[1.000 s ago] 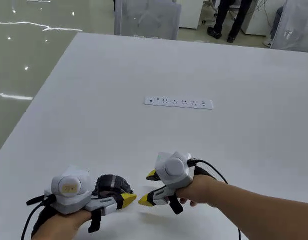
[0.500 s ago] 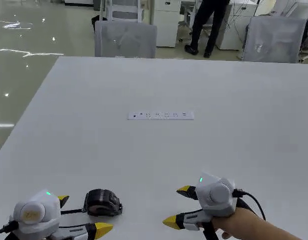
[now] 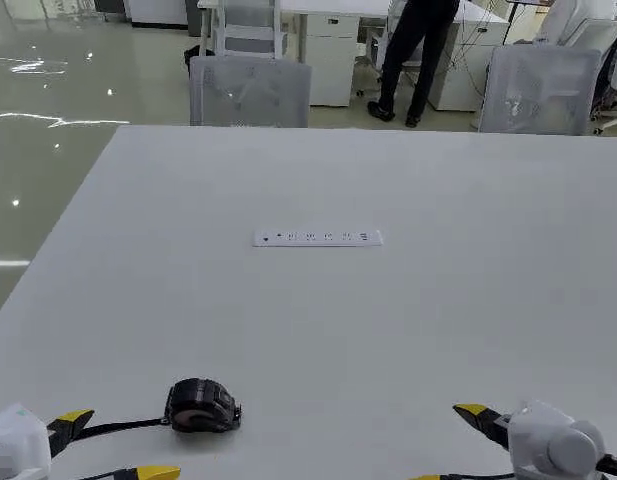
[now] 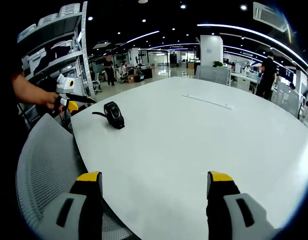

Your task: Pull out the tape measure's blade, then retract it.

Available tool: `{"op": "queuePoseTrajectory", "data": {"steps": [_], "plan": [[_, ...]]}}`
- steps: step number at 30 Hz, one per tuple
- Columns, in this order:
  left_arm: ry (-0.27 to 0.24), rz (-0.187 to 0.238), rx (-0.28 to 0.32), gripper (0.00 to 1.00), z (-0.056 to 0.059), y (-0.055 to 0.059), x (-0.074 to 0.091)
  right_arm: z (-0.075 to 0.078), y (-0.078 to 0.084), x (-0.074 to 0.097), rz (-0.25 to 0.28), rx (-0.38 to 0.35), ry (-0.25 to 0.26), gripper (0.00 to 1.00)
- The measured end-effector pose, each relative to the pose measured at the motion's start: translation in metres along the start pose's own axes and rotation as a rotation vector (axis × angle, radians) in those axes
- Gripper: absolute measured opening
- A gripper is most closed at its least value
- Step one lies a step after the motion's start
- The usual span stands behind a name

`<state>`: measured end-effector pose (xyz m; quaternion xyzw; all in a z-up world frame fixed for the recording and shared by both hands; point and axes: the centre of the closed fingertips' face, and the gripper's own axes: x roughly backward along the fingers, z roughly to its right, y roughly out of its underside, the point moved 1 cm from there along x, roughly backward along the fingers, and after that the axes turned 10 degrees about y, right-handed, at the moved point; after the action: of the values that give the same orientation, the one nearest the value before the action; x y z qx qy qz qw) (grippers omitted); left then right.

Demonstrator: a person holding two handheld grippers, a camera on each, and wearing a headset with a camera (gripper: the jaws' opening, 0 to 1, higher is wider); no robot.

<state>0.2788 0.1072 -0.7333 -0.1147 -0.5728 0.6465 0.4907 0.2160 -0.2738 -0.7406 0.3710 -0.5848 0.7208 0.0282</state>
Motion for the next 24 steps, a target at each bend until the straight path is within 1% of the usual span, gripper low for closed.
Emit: {"op": "queuePoseTrajectory", "data": {"steps": [2,5,7,8,9,11,13,14,16,18,20,24], "plan": [[0.008,-0.023,0.011,1.00,-0.001,0.003,0.002,0.007,0.003,0.007,0.004,-0.007,0.021,0.92],[0.007,-0.044,-0.002,1.00,-0.004,0.006,0.004,0.017,0.004,0.012,0.016,-0.038,0.050,0.98],[0.011,-0.041,-0.010,1.00,-0.003,0.005,0.005,0.022,0.006,0.014,0.014,-0.056,0.055,1.00],[0.011,-0.037,-0.019,1.00,-0.001,0.004,0.007,0.026,0.007,0.015,0.015,-0.059,0.063,1.00],[0.008,-0.033,-0.023,1.00,-0.001,0.003,0.008,0.029,0.007,0.016,0.017,-0.063,0.076,1.00],[0.003,-0.033,-0.016,1.00,-0.001,0.002,0.009,0.031,0.006,0.017,0.018,-0.071,0.075,1.00],[-0.012,-0.012,-0.015,1.00,-0.005,-0.001,0.012,0.032,0.007,0.017,0.016,-0.074,0.077,1.00],[-0.015,-0.010,-0.010,1.00,-0.006,-0.002,0.012,0.033,0.008,0.017,0.015,-0.079,0.080,1.00],[-0.016,-0.009,-0.005,1.00,-0.007,-0.003,0.013,0.033,0.008,0.018,0.013,-0.095,0.087,1.00],[-0.009,-0.016,-0.007,1.00,-0.009,-0.003,0.012,0.035,0.009,0.020,0.016,-0.101,0.098,1.00],[-0.009,-0.020,-0.009,1.00,-0.011,-0.002,0.011,0.034,0.009,0.021,0.020,-0.104,0.100,1.00],[-0.010,-0.015,-0.008,1.00,-0.011,-0.003,0.010,0.033,0.010,0.021,0.017,-0.106,0.101,1.00]]}}
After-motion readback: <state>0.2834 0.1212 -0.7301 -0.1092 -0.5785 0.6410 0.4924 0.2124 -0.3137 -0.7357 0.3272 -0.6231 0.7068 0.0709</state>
